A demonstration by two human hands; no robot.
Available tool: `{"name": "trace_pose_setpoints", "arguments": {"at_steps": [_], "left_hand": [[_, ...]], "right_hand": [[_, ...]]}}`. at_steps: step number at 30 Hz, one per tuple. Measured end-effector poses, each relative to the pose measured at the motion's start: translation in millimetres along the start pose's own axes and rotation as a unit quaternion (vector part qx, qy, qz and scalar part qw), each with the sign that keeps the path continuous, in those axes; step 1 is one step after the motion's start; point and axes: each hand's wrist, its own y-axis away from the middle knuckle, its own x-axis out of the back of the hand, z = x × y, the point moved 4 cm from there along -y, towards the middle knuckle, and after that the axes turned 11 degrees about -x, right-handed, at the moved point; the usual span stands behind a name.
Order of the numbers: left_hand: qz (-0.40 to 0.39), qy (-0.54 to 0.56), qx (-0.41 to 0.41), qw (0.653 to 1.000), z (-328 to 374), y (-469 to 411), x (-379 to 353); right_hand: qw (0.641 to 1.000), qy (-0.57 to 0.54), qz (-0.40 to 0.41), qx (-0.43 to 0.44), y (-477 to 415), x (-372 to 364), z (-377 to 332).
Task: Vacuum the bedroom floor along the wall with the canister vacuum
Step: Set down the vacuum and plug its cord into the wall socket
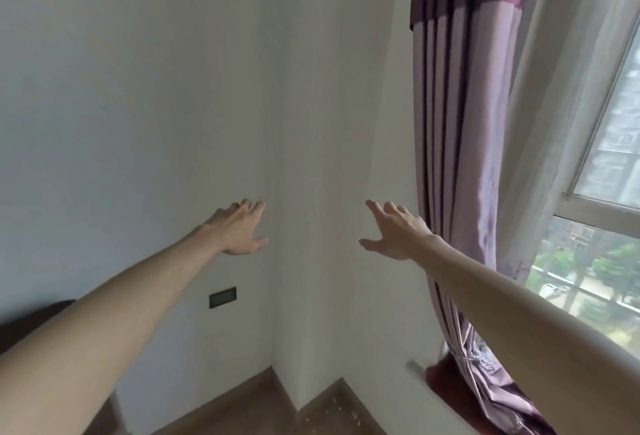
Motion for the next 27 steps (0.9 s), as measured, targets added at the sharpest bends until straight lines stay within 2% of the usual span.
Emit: {"name": "trace_pose_setpoints", "arguments": {"at_steps": [9,15,21,27], "left_hand": [[-0.028,-0.012,0.041,0.999,-20.5,19.1,-10.9],[-0.030,-0.035,0.044,0.998,-4.5,-14.5,-11.8],[-0.018,-0.033,0.023,0.999,46.3,-95.5,0.8],[-0.002,-0.041,-0.077,0.996,152.0,-199.2,12.5]], "right_hand": [[0.997,-0.036,-0.010,0.073,-34.9,-19.6,-55.6],[0.993,-0.050,-0.010,0.104,-68.0,-36.9,-44.8],[0.996,-0.053,-0.005,0.075,-100.6,-39.2,40.0],[0.999,-0.032,0.000,-0.041,-95.5,-40.2,189.4]]}}
